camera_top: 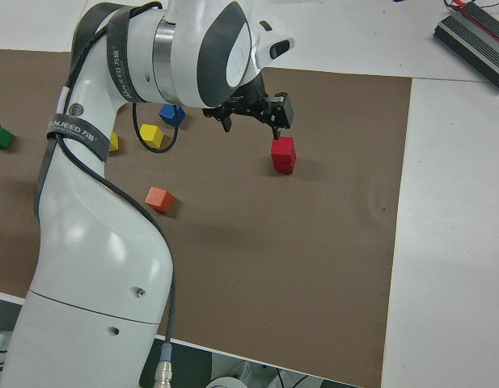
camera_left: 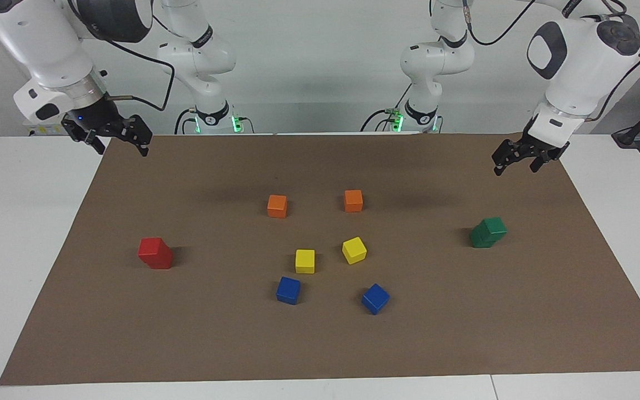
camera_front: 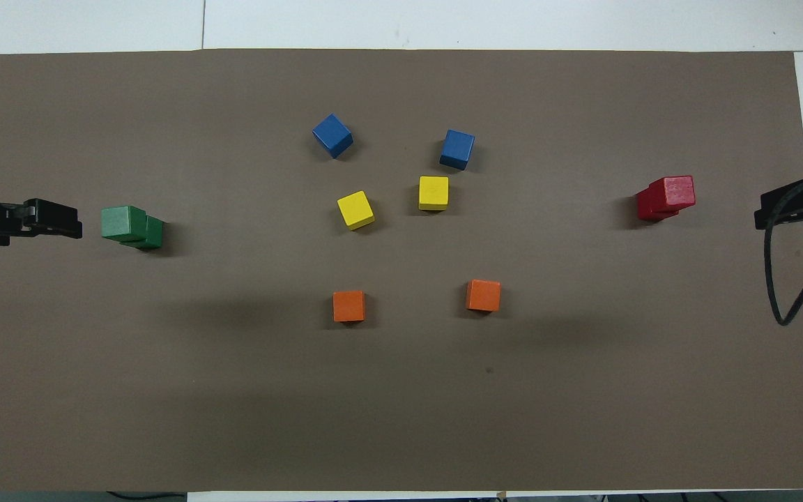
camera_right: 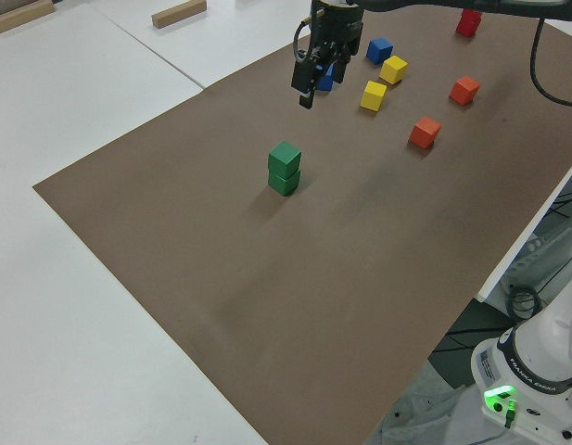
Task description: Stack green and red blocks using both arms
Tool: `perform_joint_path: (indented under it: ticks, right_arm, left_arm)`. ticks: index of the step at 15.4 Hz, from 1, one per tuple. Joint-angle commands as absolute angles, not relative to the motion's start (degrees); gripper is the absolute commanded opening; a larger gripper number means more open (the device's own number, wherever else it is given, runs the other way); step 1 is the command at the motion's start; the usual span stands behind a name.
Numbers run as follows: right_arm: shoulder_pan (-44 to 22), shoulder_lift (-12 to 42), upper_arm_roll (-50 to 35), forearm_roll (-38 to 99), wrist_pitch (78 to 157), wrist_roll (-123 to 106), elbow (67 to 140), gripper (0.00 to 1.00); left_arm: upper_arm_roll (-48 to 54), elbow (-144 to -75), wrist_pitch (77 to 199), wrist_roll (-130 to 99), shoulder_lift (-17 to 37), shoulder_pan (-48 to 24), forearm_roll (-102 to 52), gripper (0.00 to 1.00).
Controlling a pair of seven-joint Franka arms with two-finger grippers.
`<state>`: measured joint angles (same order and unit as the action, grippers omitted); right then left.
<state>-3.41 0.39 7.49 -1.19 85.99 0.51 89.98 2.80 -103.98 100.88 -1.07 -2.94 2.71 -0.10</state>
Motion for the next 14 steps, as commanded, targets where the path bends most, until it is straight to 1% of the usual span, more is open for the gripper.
perform_joint_path:
  ticks: [1, 8, 11, 14]
  right_arm:
    - [-3.1, 0.1, 7.6, -0.7, 86.6, -1.0, 90.4, 1.0]
    - [-3.2, 0.1, 7.7, -2.1, 87.0, -1.2, 90.5, 1.0]
    - [-3.3, 0.0, 7.7, -2.2, 89.0, -1.1, 90.7, 1.0]
    - [-3.3, 0.0, 7.7, -2.3, 89.3, -1.1, 90.8, 1.0]
  left_arm:
    - [2.8, -104.9, 101.6, -1.5, -4.0, 3.0, -0.8, 1.0]
    - [2.8, -104.9, 101.6, -1.5, -4.0, 3.0, -0.8, 1.0]
    - [2.8, -104.9, 101.6, -1.5, -4.0, 3.0, -0.8, 1.0]
    - [2.8, -104.9, 101.6, -1.5, -4.0, 3.0, -0.8, 1.0]
